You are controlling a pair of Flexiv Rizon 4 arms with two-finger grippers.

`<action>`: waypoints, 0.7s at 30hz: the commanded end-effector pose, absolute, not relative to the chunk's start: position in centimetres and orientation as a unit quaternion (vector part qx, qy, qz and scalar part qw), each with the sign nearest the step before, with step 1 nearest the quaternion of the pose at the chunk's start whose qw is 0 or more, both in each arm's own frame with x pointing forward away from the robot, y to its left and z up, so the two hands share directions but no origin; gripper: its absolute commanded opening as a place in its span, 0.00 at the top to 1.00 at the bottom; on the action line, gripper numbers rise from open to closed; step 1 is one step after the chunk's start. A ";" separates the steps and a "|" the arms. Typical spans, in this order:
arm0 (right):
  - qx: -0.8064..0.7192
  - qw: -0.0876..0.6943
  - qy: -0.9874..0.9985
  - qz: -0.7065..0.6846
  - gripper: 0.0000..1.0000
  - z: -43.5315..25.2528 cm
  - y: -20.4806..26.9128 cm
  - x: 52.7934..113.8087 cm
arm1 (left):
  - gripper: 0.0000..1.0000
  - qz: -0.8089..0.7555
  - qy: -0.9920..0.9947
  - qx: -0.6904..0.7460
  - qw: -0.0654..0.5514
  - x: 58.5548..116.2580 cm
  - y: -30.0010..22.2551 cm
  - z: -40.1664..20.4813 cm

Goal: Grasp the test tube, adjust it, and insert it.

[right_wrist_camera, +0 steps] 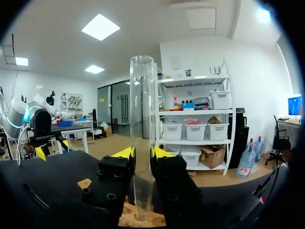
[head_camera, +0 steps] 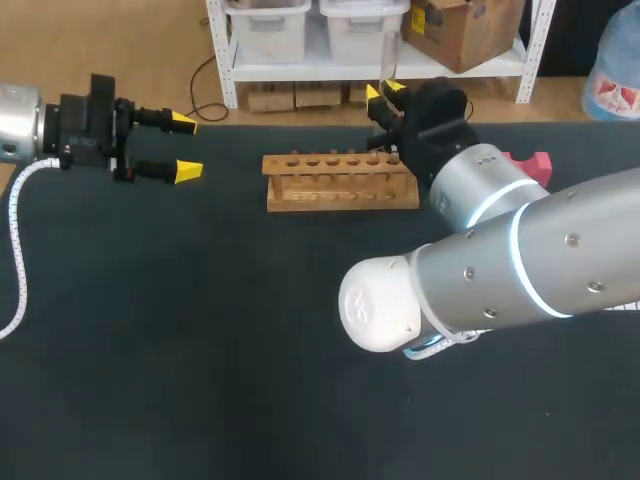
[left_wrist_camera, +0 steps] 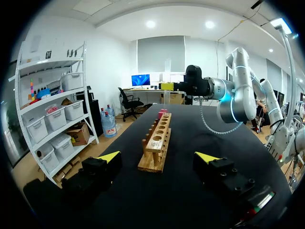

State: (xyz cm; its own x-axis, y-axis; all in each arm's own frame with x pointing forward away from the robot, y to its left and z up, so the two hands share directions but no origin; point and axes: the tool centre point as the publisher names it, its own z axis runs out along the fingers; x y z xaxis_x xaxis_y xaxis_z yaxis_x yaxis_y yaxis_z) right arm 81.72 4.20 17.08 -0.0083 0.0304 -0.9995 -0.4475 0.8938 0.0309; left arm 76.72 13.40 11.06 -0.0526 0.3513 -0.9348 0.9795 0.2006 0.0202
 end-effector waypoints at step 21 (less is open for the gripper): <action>-0.159 0.680 0.692 0.181 1.00 16.4 4.9 81.3 | 0.00 -0.353 0.632 0.525 0.447 76.8 13.5 10.9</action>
